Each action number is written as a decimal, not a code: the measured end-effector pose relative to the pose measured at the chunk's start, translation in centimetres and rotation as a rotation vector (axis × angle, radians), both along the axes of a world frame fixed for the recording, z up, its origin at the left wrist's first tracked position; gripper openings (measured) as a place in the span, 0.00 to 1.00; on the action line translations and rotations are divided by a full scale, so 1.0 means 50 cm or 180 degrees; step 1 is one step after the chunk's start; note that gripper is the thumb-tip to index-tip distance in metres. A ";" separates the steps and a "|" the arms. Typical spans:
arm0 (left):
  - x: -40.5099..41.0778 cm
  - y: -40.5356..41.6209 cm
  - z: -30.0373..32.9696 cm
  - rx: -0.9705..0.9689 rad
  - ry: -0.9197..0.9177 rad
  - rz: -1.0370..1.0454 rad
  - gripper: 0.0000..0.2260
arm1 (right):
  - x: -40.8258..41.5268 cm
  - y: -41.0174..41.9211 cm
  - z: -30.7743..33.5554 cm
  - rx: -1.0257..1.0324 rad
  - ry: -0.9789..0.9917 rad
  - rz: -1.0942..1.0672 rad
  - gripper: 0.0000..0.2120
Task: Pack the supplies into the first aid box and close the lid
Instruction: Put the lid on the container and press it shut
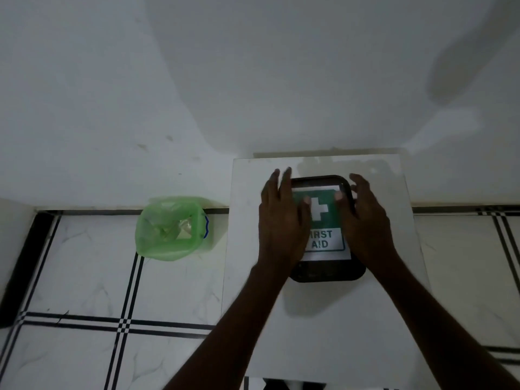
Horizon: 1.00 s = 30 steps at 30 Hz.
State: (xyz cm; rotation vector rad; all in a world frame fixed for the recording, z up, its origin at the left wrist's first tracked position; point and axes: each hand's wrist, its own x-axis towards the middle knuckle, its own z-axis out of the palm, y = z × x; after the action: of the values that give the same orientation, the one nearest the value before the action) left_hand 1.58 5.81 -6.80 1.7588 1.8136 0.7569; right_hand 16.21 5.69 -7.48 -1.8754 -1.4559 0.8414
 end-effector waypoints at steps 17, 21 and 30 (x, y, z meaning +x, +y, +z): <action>0.017 -0.049 -0.023 0.0026 0.0354 -0.0333 0.30 | -0.009 -0.041 -0.039 0.0346 -0.0504 0.0164 0.27; 0.010 -0.077 -0.002 0.0004 -0.0089 0.0233 0.29 | 0.004 -0.015 -0.003 0.0481 -0.0591 0.0150 0.26; 0.054 -0.107 -0.020 -0.0406 -0.0409 0.1398 0.16 | -0.080 0.173 0.012 0.0233 -0.2061 0.0979 0.29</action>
State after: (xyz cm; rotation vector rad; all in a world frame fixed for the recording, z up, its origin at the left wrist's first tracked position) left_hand 4.28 0.44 -7.78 1.2138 2.1327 0.8736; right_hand 12.19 14.36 -6.88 -1.9928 -2.1706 0.2959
